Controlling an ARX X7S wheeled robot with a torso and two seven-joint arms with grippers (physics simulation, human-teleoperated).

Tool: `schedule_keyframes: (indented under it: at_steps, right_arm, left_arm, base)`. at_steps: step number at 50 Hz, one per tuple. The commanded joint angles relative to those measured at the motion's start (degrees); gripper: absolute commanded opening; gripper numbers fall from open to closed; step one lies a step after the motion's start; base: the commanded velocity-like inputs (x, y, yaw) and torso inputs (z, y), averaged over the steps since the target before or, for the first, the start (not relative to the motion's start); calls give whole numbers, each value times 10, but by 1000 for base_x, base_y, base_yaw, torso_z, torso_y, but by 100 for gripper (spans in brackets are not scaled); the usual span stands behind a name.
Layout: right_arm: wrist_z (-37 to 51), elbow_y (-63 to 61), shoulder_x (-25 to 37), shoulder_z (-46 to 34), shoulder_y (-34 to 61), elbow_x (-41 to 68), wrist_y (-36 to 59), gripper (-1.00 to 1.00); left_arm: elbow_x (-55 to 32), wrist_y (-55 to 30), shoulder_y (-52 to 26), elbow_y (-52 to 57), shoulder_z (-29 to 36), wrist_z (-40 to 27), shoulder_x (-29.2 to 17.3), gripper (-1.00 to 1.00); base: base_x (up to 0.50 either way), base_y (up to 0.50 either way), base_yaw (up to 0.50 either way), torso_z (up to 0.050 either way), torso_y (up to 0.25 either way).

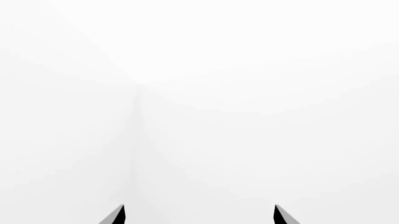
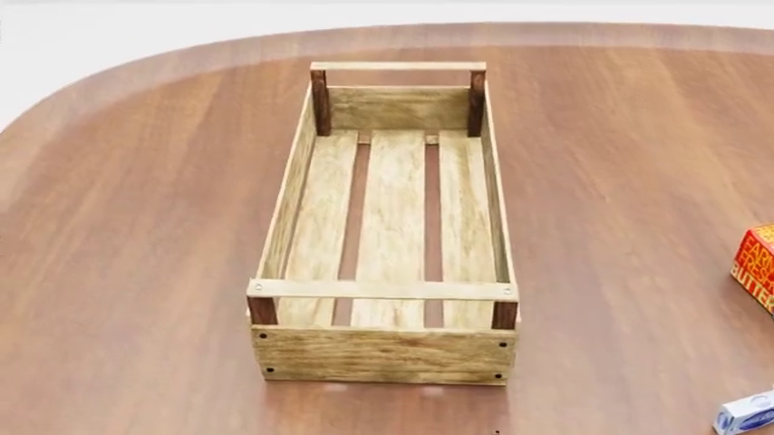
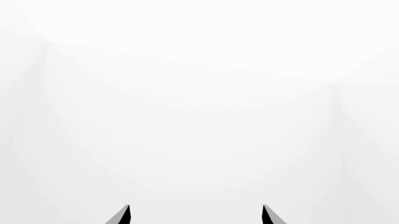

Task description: Pick up the cream cheese and put it in the tray.

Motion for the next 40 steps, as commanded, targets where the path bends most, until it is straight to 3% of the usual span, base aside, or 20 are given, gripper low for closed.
schedule_keyframes:
  at_steps: [1, 40]
  right_arm:
    - [5, 0, 1, -1, 1, -4, 4, 100]
    - [13, -5, 17, -6, 2, 26, -2, 100]
  left_arm:
    - [0, -2, -1, 0, 2, -4, -3, 100]
    - [3, -1, 1, 3, 9, -16, -13, 100]
  base:
    - [191, 188, 0, 0, 0]
    - [201, 41, 0, 0, 0]
